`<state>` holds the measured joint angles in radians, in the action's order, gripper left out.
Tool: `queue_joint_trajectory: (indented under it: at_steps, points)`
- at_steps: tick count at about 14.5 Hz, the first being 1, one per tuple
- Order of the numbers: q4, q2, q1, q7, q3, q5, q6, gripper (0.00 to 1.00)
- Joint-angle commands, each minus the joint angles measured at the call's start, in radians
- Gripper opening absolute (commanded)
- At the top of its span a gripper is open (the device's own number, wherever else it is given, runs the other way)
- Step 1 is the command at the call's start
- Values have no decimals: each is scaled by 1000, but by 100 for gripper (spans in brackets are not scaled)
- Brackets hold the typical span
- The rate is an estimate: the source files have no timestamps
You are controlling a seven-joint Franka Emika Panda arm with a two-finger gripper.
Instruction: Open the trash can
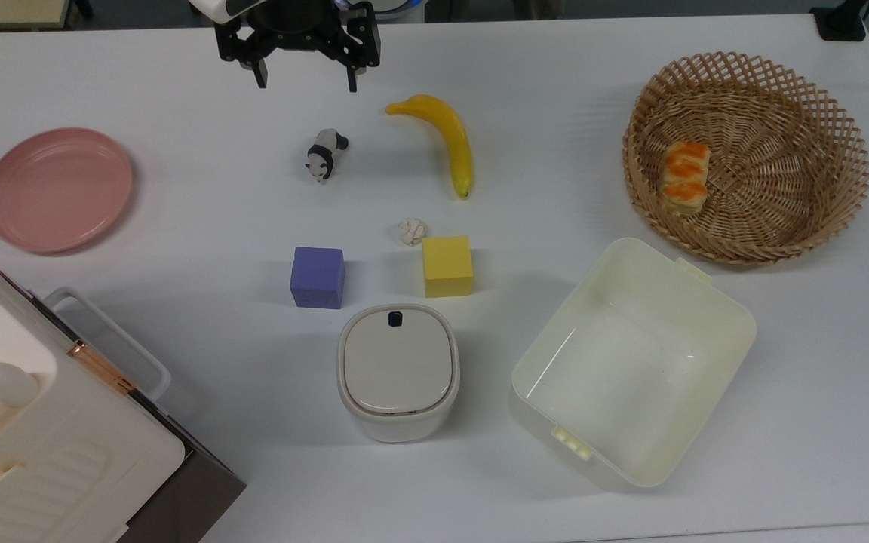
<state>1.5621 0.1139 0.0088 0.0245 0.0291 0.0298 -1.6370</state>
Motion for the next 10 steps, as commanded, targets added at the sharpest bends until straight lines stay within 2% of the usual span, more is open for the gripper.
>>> queue_joint_trajectory:
  at_steps: [1, 10]
  points:
    - [19, -13, 3, 3, 3, 7, -26, 100]
    - [19, -14, 2, 12, 5, 9, -26, 100]
